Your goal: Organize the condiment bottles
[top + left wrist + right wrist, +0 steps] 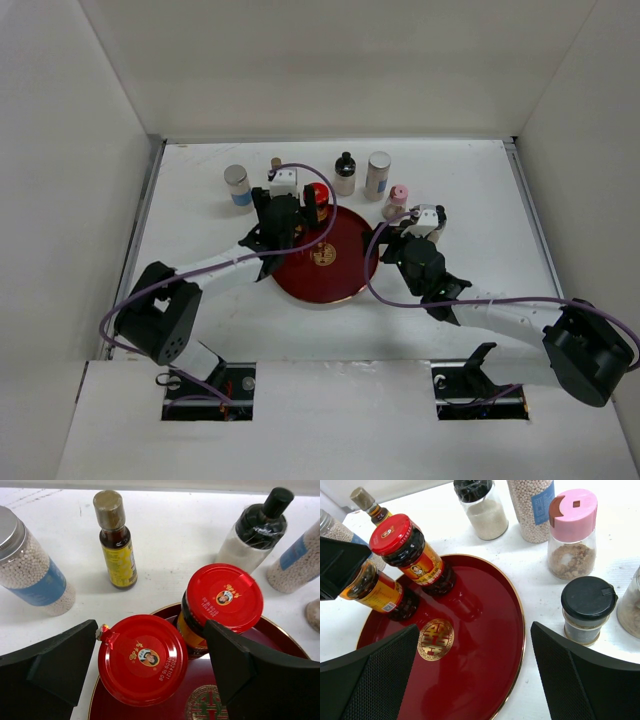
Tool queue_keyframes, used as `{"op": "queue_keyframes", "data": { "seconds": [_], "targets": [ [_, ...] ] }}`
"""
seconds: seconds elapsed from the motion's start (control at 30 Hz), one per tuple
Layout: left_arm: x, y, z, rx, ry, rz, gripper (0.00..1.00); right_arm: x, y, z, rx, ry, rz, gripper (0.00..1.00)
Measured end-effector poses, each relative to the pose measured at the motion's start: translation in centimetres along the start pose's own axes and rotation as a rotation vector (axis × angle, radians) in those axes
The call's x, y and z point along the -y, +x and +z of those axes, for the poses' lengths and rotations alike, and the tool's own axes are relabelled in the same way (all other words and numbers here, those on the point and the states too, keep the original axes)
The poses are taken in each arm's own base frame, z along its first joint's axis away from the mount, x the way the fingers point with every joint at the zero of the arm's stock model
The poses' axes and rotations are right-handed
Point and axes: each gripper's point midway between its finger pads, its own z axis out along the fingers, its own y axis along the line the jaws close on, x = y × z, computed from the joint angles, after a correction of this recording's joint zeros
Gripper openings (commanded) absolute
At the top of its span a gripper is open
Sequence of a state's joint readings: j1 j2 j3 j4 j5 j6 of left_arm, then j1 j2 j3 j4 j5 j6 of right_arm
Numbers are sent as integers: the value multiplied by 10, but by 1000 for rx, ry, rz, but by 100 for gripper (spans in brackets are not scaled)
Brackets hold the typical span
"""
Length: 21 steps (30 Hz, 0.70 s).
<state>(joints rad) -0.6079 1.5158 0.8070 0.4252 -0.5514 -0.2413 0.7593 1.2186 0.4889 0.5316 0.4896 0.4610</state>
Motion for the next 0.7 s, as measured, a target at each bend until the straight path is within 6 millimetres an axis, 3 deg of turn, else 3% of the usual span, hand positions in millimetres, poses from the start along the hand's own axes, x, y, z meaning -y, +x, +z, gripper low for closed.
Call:
{"op": "queue_keyframes", "data": {
  "seconds": [0.2, 0.37, 0.47, 0.57, 0.7],
  "targets": [
    [5, -30, -13, 68, 27, -42, 89, 0, 1, 0, -2, 0, -1, 97],
    [2, -75, -23, 166, 33, -121, 63, 0, 2, 1, -5, 2, -3, 97],
    [-4, -98, -8, 182, -2, -150, 59, 0, 2, 1, -5, 2, -3, 97],
    [-7, -111, 22, 163, -33, -154, 59, 0, 2, 1, -5, 2, -3, 97],
    [-15, -96, 62, 92, -68, -133, 59, 0, 2, 1, -5, 2, -3, 97]
  ]
}}
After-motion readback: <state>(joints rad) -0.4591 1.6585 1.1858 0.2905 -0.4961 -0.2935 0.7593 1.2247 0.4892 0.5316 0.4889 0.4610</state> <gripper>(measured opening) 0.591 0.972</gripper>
